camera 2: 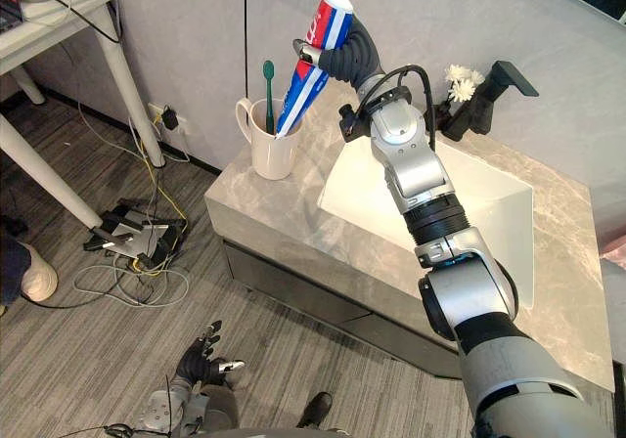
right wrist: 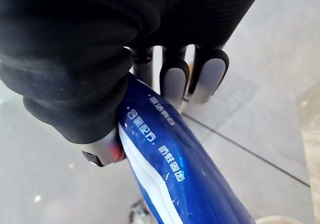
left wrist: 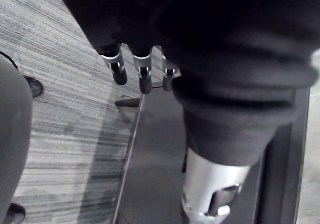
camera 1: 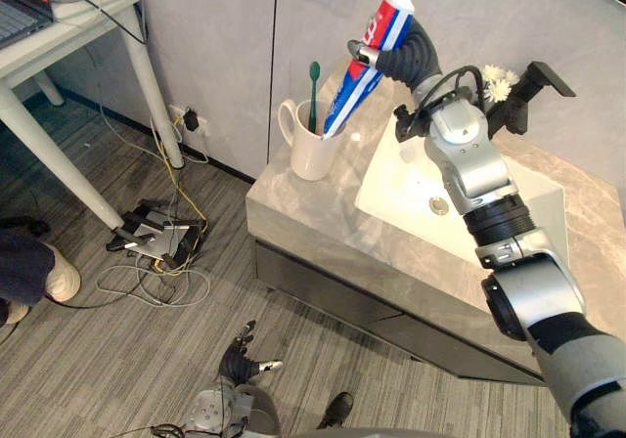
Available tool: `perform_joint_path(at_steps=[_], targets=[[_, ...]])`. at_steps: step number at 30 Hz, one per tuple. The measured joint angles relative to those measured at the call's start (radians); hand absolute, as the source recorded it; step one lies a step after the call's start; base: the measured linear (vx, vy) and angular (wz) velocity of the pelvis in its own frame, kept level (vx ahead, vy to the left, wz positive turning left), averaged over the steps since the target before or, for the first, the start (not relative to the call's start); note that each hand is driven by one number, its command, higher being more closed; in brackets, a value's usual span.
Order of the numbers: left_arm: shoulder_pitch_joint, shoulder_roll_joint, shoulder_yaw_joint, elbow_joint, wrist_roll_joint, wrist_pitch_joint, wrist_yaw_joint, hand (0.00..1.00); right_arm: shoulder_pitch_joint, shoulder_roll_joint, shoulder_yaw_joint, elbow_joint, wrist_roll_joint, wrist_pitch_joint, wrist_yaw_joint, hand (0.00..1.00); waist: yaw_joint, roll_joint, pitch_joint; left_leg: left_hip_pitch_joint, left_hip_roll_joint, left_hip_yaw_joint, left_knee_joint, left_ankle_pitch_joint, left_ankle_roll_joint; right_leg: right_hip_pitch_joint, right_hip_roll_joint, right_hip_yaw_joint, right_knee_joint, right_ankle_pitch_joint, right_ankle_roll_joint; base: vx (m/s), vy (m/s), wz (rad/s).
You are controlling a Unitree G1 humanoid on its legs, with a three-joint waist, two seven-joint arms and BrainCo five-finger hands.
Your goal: Organize washtable
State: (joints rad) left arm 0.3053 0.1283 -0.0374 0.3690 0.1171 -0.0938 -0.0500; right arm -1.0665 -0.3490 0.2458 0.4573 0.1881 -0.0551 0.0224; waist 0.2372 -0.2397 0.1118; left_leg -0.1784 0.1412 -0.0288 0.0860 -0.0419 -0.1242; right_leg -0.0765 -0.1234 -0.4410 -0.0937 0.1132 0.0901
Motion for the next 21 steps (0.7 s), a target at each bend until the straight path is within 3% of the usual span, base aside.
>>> perform_joint_path(at_steps=[21], targets=[[-0.018, 0.004, -0.016, -0.009, 0.0, -0.001, -0.01, 0.0, 0.025, 0.026, -0.001, -0.014, -0.003, 0.0, -0.019, 1.0, 0.021, 0.008, 0.035, -0.023, 0.001, -0.001, 0.002, 0.001, 0.0, -0.017, -0.001, -0.015, -0.001, 0.001, 0.001, 0.0, 0.0, 0.01]])
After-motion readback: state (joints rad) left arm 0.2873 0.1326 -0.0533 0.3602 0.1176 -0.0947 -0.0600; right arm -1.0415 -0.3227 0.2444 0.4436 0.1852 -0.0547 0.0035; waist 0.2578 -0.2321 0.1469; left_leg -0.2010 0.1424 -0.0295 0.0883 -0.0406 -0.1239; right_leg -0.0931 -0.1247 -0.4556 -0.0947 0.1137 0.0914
